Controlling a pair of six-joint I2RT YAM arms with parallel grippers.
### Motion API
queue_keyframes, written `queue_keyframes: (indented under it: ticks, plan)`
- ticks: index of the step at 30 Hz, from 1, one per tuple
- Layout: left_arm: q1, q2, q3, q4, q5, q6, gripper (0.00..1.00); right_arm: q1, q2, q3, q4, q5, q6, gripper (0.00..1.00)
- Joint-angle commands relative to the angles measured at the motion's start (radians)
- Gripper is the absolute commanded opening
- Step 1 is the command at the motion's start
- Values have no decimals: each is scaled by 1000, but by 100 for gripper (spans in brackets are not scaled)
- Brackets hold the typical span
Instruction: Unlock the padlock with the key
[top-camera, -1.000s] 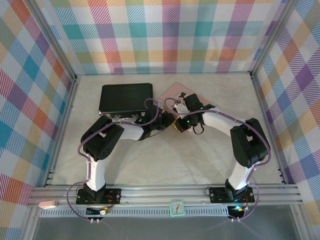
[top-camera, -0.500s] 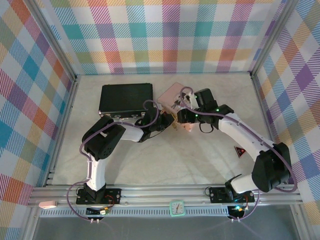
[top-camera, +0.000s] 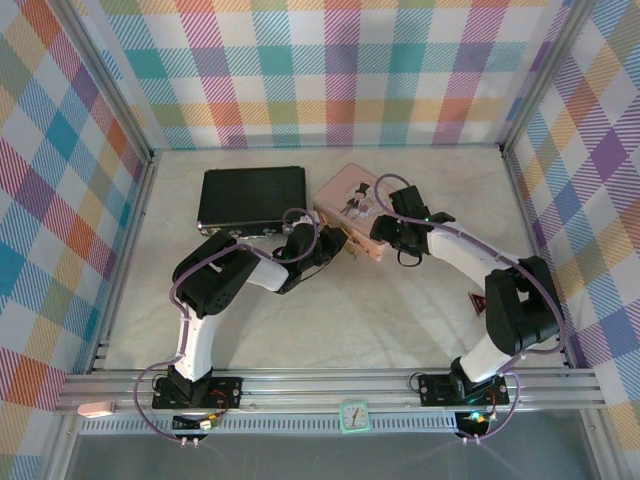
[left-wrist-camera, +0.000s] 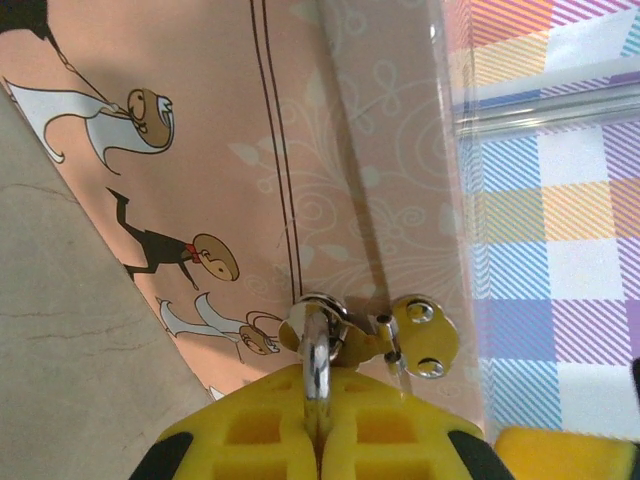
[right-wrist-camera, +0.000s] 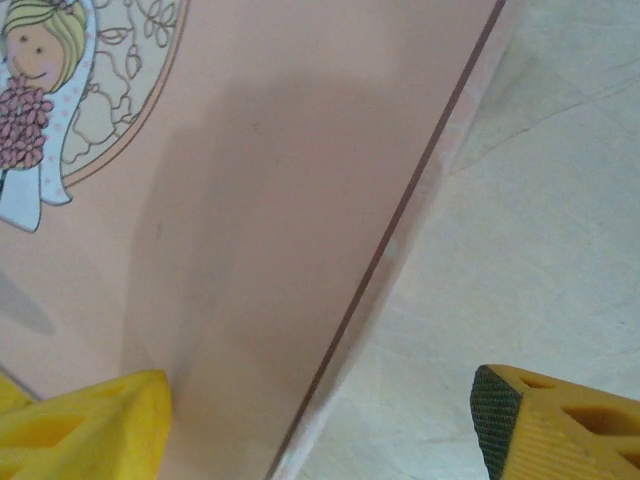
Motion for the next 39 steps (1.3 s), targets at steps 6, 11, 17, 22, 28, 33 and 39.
queue_keyframes:
  ticks: [6,11,17,22,28,33,39]
  plan:
    - [-5,21,-30,70,-62,-36,0,-64,43,-150,170,53,240,74]
    - [-6,41,-39,113,-113,-60,0,-107,-7,-240,219,91,298,61]
    - [-14,62,-43,178,-254,-76,0,-109,-75,-289,209,103,316,53]
    - [-49,103,-10,261,-368,-100,0,-108,-108,-353,256,31,387,48]
    - [-88,139,26,334,-453,-91,0,-99,-147,-377,272,-29,417,46]
    - [-98,157,17,385,-534,-108,0,-98,-199,-369,243,-19,414,45]
    - [-101,179,45,421,-577,-107,0,-98,-213,-365,226,-22,395,44]
